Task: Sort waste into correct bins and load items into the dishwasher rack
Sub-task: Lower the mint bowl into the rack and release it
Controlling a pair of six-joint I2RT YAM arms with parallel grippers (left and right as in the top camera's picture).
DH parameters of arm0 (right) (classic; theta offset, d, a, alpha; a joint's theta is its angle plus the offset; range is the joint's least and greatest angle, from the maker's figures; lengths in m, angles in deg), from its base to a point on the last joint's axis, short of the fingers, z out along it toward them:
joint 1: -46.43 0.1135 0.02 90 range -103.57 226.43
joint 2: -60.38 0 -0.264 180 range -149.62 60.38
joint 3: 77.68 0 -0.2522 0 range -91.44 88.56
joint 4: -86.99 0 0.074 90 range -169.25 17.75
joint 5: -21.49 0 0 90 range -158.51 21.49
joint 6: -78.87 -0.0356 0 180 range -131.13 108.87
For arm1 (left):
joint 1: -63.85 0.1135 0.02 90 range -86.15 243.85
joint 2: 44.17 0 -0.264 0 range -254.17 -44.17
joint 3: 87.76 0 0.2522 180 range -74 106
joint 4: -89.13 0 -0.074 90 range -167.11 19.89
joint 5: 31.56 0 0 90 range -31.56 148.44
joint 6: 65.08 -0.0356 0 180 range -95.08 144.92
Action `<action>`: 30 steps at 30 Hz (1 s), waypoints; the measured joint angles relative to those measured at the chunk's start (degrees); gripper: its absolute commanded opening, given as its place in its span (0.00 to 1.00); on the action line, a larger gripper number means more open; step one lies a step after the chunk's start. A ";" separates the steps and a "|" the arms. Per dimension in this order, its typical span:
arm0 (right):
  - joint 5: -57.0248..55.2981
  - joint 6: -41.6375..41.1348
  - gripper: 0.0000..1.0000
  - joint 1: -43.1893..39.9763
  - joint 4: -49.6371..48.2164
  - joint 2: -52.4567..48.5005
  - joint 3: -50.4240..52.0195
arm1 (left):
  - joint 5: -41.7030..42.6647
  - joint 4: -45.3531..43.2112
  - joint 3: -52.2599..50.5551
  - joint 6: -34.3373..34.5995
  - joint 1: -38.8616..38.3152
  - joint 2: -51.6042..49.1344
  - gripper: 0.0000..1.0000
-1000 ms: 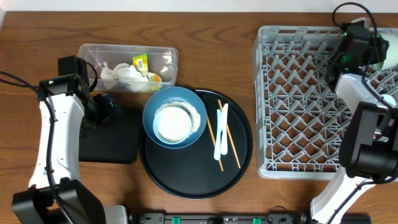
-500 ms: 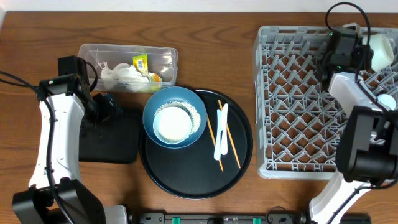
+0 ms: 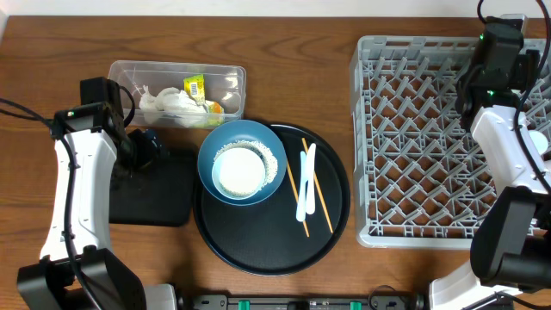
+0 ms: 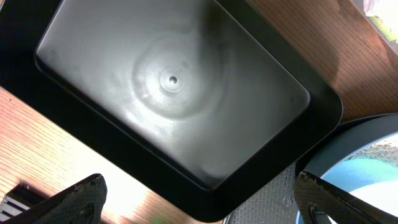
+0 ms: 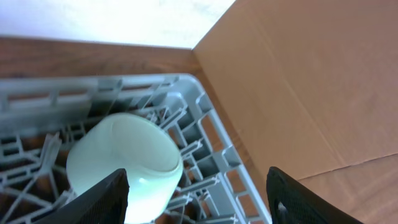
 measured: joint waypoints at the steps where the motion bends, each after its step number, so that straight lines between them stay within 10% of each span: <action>1: 0.07 0.00 0.66 0.00 0.72 0.00 0.00 | 0.00 0.00 0.00 0.00 0.00 0.00 0.97; 13: 7.80 -7.15 0.71 0.00 13.35 0.24 0.00 | 0.00 0.02 0.00 0.00 0.00 0.00 0.97; 30: 54.71 -15.93 0.74 2.62 39.19 17.51 0.02 | 0.00 0.04 0.00 0.00 0.00 0.00 0.97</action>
